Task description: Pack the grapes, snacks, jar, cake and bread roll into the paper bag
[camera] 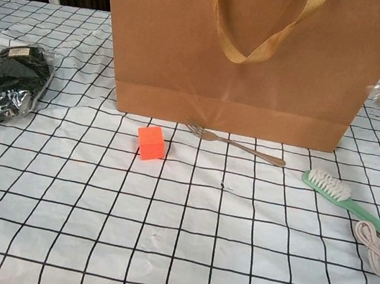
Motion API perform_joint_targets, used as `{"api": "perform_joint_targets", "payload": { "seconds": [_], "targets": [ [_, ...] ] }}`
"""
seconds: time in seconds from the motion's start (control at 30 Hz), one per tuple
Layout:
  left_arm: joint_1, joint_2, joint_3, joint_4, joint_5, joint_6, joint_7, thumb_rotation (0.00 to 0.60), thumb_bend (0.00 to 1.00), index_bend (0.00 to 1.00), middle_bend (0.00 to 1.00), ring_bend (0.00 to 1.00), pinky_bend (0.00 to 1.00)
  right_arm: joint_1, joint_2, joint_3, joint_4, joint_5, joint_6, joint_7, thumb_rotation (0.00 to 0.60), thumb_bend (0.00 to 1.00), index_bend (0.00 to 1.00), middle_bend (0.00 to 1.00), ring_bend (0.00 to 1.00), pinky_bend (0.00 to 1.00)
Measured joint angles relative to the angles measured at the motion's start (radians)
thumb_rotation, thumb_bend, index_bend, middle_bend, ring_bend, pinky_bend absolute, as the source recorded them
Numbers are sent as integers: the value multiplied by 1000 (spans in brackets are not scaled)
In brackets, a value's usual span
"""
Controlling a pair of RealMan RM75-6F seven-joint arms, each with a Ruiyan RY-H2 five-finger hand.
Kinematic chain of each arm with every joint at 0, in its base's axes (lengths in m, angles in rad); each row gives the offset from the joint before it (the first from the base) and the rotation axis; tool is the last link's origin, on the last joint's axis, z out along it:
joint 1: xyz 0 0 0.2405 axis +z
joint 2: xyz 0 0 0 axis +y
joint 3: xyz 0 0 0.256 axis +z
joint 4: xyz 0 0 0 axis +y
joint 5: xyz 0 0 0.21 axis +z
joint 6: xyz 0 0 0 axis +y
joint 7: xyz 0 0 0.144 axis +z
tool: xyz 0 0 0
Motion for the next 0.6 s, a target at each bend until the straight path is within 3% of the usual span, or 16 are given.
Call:
{"api": "perform_joint_targets", "payload": {
  "seconds": [0.2, 0.43, 0.6],
  "targets": [
    [-1, -3, 4, -3, 5, -2, 8, 600, 92, 266, 112, 0, 4, -61, 156, 63, -74, 28, 102, 39, 600, 407, 399, 417, 468, 293],
    [0, -2, 2, -5, 3, 0, 6, 600, 91, 266, 112, 0, 4, -46, 317, 223, -131, 109, 109, 70, 600, 405, 406, 415, 468, 294],
    [1, 1, 2, -5, 3, 1, 2, 600, 91, 266, 112, 0, 4, 26, 369, 331, -154, 183, 50, 64, 600, 404, 406, 411, 468, 293]
  ]
}}
